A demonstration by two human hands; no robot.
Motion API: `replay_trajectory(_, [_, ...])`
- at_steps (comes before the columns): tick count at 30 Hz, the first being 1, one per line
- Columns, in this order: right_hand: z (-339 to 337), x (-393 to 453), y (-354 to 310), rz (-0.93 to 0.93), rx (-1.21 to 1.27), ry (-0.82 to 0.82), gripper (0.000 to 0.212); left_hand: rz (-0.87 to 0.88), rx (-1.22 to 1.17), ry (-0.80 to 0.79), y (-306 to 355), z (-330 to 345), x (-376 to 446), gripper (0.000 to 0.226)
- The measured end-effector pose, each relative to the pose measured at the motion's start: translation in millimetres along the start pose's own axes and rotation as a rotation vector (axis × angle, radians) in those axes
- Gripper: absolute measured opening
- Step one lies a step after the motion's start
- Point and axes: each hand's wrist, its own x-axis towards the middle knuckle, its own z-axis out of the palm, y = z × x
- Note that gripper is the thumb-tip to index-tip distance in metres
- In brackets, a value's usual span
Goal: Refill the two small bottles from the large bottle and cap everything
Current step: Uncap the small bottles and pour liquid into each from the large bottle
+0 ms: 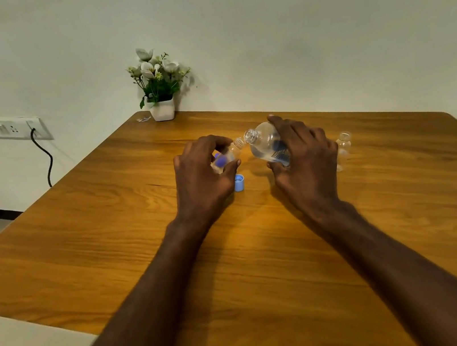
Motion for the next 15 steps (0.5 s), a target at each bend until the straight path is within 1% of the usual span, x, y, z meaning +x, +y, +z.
replay_trajectory(15, [-0.5, 1.1, -0.1, -0.014, -0.037, -0.013, 0.095, -0.001, 0.039, -0.029, 1.9, -1.1, 0.2, 0.035])
